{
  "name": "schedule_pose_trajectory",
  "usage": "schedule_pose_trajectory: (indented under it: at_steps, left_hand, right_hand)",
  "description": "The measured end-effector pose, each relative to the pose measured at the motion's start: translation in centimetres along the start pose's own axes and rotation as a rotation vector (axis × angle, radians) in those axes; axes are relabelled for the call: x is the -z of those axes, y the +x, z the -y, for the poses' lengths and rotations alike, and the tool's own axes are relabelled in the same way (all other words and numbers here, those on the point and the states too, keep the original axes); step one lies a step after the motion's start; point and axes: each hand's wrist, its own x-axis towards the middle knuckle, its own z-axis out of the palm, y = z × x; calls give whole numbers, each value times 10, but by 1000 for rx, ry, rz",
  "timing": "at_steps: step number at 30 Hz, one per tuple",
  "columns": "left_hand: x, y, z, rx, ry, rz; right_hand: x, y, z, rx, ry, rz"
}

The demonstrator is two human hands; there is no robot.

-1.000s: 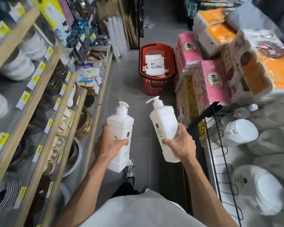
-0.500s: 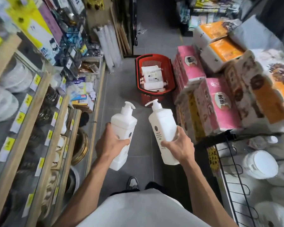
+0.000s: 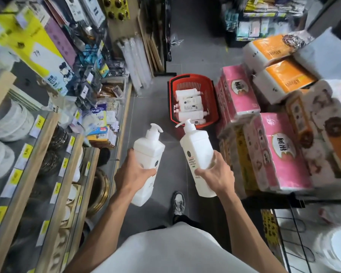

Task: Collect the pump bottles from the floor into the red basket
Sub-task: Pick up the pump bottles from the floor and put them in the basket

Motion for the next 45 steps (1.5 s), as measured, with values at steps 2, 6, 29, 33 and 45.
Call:
schedule_pose_trajectory:
  at_steps: [2, 6, 29, 33, 45]
  left_hand:
    - [1, 14, -15, 7, 33, -17]
    - [0, 46, -43, 22, 62, -31]
    - [28, 320, -139, -24, 90, 85]
    - [33, 372, -163, -62, 98, 118]
    - [7, 510, -286, -285, 198, 199]
  right_hand:
    - [5, 18, 6, 8, 5, 6]
    - [18, 59, 19, 15, 33, 22]
    - [16, 273, 142, -164, 31, -56]
    - [13, 302, 163, -208, 76, -78]
    - [15, 405, 170, -379, 207, -187]
